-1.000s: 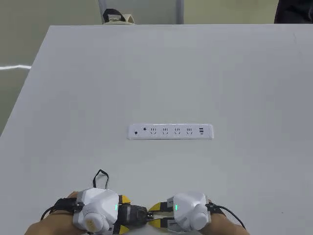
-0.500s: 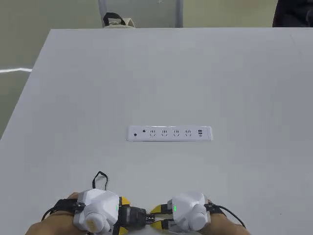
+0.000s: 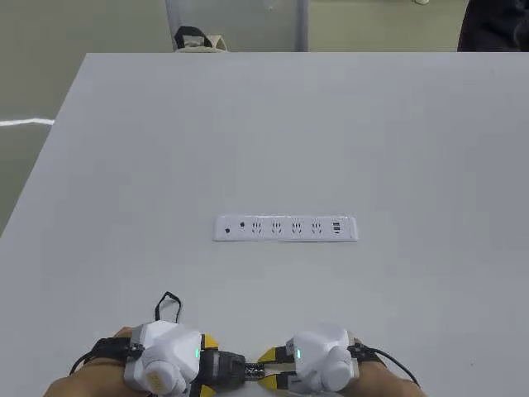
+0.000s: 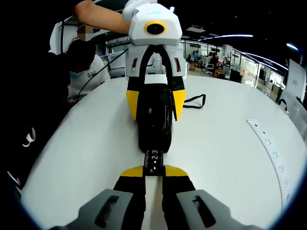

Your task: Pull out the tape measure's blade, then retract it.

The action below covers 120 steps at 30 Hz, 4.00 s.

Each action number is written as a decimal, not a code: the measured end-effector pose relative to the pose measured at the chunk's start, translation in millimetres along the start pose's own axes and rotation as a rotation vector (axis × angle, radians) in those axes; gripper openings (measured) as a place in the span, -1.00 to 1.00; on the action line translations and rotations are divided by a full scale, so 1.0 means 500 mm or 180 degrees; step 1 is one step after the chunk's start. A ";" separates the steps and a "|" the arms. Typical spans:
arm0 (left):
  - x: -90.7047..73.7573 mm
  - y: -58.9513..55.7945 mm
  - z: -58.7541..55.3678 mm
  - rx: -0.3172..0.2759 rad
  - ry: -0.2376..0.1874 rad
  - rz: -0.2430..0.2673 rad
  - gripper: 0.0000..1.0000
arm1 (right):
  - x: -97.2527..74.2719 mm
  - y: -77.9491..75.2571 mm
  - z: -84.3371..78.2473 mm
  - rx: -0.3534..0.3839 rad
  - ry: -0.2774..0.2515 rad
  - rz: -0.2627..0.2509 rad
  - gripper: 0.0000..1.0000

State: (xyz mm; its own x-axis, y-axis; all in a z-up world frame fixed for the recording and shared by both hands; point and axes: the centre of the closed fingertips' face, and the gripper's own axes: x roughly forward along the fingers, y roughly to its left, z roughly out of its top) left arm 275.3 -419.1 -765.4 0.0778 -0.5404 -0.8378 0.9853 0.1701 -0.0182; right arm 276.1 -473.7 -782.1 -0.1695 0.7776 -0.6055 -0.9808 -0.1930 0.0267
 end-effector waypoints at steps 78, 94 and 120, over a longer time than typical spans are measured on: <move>0.002 0.002 -0.001 -0.0059 0.0000 0.0020 -0.32 | -0.067 -0.002 -0.055 -0.0013 0.0176 -0.0097 -0.80; 0.004 0.002 -0.002 -0.0065 0.0006 0.0024 -0.32 | -0.094 -0.001 -0.078 0.0011 0.0222 -0.0116 -0.80; 0.006 0.003 -0.007 -0.0074 0.0027 0.0023 -0.32 | -0.127 -0.002 -0.097 0.0052 0.0234 -0.0138 -0.80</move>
State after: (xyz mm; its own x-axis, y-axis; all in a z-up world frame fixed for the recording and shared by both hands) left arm 276.7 -417.5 -770.2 0.0836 -0.5321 -0.8426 0.9809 0.1932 -0.0246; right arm 292.3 -551.8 -782.2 -0.1200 0.7388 -0.6631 -0.9886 -0.1500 0.0118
